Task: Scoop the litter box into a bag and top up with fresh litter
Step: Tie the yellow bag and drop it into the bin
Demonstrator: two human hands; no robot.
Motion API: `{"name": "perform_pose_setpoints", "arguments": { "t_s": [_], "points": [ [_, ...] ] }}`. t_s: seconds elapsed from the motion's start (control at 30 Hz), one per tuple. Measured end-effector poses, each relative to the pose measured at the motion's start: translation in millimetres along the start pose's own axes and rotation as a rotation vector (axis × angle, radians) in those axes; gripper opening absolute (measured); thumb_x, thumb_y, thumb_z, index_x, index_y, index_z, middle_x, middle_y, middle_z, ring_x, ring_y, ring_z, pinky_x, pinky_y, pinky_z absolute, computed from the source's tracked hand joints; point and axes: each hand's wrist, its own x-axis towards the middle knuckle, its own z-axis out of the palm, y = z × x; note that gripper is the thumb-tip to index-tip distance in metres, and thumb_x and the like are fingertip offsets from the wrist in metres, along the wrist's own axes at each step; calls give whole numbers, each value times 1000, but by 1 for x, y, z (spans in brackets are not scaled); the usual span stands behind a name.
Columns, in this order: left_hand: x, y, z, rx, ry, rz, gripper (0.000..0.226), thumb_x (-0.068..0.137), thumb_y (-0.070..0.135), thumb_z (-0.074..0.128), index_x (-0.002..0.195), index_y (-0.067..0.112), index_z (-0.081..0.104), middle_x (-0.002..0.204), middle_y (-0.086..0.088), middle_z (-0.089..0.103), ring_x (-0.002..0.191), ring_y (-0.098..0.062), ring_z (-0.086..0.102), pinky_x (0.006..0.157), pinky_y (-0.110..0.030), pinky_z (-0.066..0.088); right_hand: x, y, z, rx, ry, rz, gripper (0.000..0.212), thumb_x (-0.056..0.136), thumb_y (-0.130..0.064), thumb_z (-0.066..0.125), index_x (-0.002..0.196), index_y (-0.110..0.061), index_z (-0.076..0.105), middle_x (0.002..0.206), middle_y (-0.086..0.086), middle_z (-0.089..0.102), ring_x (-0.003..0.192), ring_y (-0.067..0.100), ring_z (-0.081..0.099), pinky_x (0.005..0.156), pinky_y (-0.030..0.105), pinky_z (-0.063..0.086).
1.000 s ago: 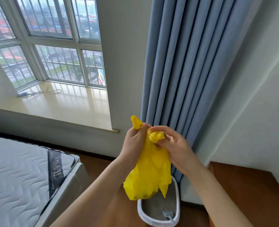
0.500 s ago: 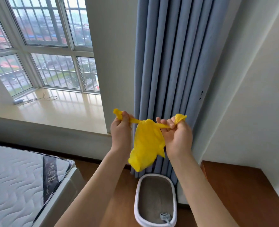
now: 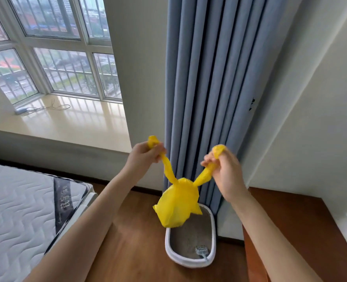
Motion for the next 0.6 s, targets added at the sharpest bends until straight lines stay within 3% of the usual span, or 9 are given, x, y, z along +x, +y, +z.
{"name": "perform_pose_setpoints", "arguments": {
  "t_s": [0.1,0.17,0.27,0.33,0.43,0.5,0.6],
  "points": [
    [-14,20,25,167,-155,127,18,93,10,58,77,4,67,58,9,61,57,-2,55,63,-19,46,-8,11,27,-413,-193,36,24,99,-22,41,81,-19,58,85,2,66,89,16,64,91,38,50],
    [-21,27,30,176,-163,187,17,92,9,59,82,-3,64,63,4,61,59,-4,57,61,-19,47,-15,16,39,-513,-244,81,25,104,-26,34,103,-16,56,97,5,68,92,14,66,90,36,50],
    [-27,26,18,80,-203,222,17,89,13,65,100,1,61,81,-7,66,75,-17,63,73,-30,52,-14,21,49,-350,-150,145,30,102,-30,38,94,-8,57,69,5,59,62,16,57,69,37,50],
    [-34,12,8,31,-249,170,45,81,24,73,120,11,55,104,-7,67,98,-18,64,89,-30,51,-9,22,54,-266,-70,187,35,101,-30,44,80,-3,51,57,2,42,54,13,41,54,28,42],
    [-52,-17,9,210,-368,30,82,65,49,80,135,34,41,130,7,55,122,-5,50,103,-30,42,-1,17,63,7,-80,263,39,100,-18,44,62,-15,35,51,-4,29,48,12,29,49,26,33],
    [-59,-34,22,285,-397,-5,75,64,45,83,127,43,44,125,10,58,115,-4,53,99,-32,46,4,10,68,168,-123,301,42,99,-14,42,59,-18,32,50,-5,26,47,12,25,51,28,32],
    [-54,-46,43,206,-210,-44,51,60,45,83,104,30,63,99,4,70,95,-15,66,85,-44,54,8,1,77,257,-146,304,40,97,-11,39,59,-18,29,49,-5,25,47,11,21,51,27,28]
  ]
}}
